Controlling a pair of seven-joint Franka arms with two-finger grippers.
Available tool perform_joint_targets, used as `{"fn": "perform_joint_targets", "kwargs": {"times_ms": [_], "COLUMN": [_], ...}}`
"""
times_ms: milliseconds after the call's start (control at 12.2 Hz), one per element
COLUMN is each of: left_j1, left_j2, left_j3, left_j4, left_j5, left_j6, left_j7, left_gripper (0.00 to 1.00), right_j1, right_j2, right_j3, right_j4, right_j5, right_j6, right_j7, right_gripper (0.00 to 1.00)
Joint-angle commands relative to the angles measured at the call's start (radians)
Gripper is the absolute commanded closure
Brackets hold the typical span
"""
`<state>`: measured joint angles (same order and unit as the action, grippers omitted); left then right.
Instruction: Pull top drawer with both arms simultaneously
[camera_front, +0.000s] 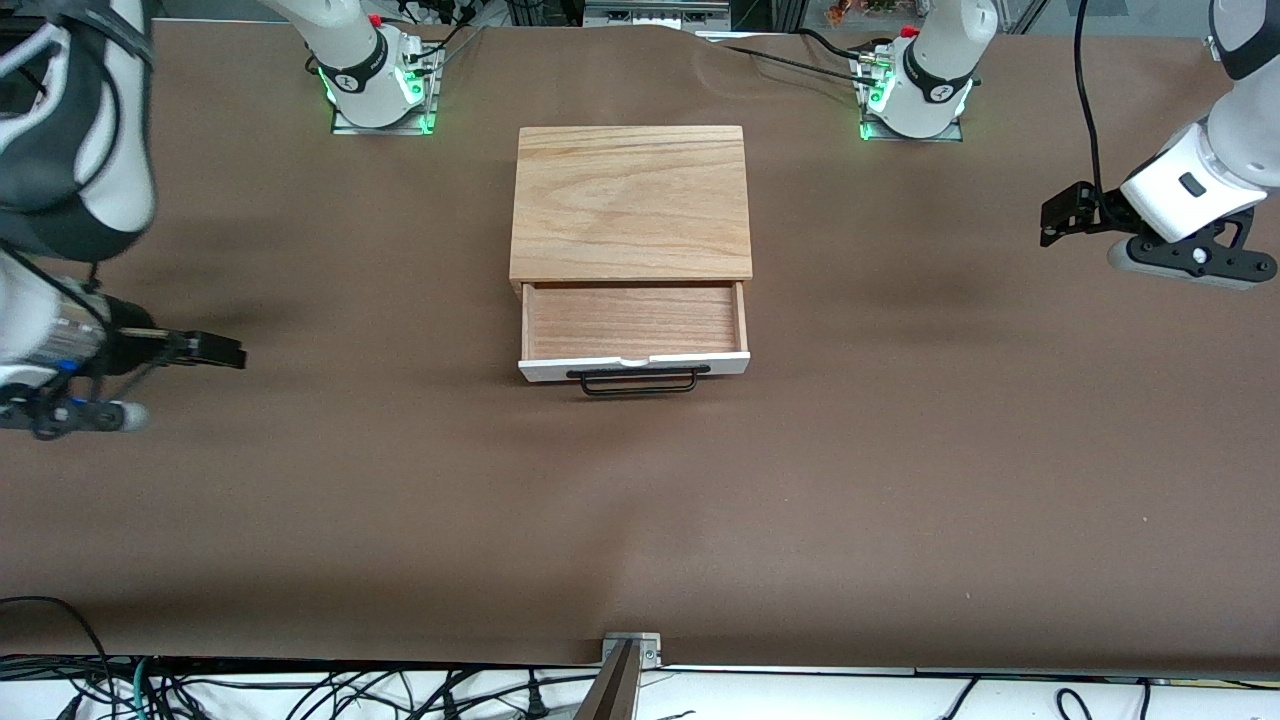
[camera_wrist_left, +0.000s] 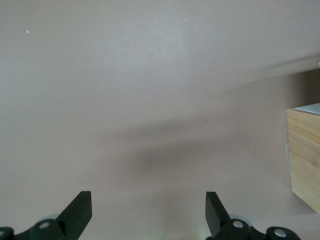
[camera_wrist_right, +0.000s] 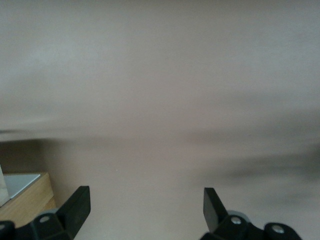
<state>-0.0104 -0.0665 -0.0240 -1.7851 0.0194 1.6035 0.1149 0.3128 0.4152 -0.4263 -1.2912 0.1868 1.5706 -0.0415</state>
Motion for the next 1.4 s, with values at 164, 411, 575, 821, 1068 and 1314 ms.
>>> {"fn": "perform_joint_targets", "kwargs": {"times_ms": [164, 411, 575, 821, 1068, 1314], "left_j1": [0.000, 0.000, 0.000, 0.000, -0.002, -0.002], "left_j2": [-0.029, -0.027, -0.027, -0.029, -0.029, -0.027], "left_j3": [-0.001, -0.001, -0.001, -0.001, -0.001, -0.002], "left_j4": [-0.019, -0.017, -0.017, -0.017, -0.016, -0.017], "left_j5": [0.011, 0.011, 0.011, 0.011, 0.010, 0.010], "left_j6": [-0.011, -0.011, -0.011, -0.011, -0.011, -0.011], "left_j7": [-0.029, -0.032, -0.032, -0.032, -0.052, -0.052], "left_gripper": [0.00, 0.00, 0.00, 0.00, 0.00, 0.00], "right_j1": [-0.117, -0.225, -0.273, -0.279, -0.273, -0.271], "right_j2": [-0.153, -0.248, -0.300, -0.311, -0.283, -0.282], "right_j3": [0.160, 0.261, 0.271, 0.291, 0.290, 0.290], "right_j4": [-0.023, -0.097, -0.166, -0.180, -0.185, -0.178], "right_j5": [-0.257, -0.233, -0.187, -0.188, -0.191, -0.191], "right_j6": [-0.003, 0.039, 0.028, -0.003, -0.018, -0.021], "right_j7": [-0.003, 0.003, 0.006, 0.018, 0.031, 0.032], "right_gripper": [0.00, 0.00, 0.00, 0.00, 0.00, 0.00]}}
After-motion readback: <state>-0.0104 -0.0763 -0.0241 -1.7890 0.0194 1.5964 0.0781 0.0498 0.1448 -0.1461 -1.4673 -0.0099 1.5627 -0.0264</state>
